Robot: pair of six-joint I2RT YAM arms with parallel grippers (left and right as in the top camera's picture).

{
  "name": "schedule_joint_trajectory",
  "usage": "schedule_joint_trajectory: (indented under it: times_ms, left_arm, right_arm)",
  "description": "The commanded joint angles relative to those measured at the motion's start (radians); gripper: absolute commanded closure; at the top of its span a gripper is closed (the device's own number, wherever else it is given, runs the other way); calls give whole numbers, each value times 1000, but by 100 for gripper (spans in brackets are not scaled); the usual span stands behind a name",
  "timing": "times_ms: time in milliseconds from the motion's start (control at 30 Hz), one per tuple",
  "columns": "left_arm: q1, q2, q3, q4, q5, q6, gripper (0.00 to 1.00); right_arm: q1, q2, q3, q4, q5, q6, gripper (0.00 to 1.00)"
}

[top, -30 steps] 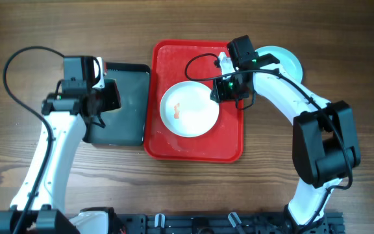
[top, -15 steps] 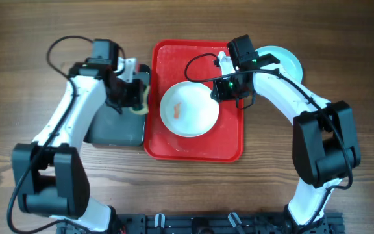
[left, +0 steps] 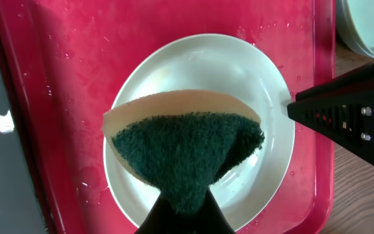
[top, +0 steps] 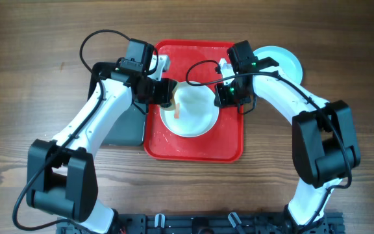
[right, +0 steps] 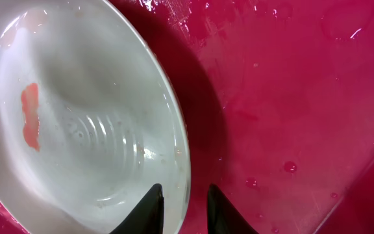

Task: Clean dirty plates on tray and stack at the side
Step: 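Carry the sponge with the left gripper over the white plate, then scrub the white plate with the sponge while the right gripper holds it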

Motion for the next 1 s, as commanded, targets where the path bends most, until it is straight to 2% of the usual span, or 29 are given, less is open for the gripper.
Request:
schedule_joint_trajectory:
  times_ms: [0, 433, 600, 967]
  left_arm:
    - [-10, 29, 14, 18, 8, -14, 96]
    - [-10, 64, 14, 53, 8, -13, 96]
    - [-10, 80, 14, 56, 8, -13, 96]
    - [-10, 90, 14, 56, 8, -13, 96]
  right_arm:
    - [-2, -19, -6, -5, 14, 8, 77]
    - [24, -19, -29, -6, 18, 35, 77]
    - [24, -18, -32, -6, 17, 39, 82]
    - [25, -18, -32, -8, 18, 59, 82]
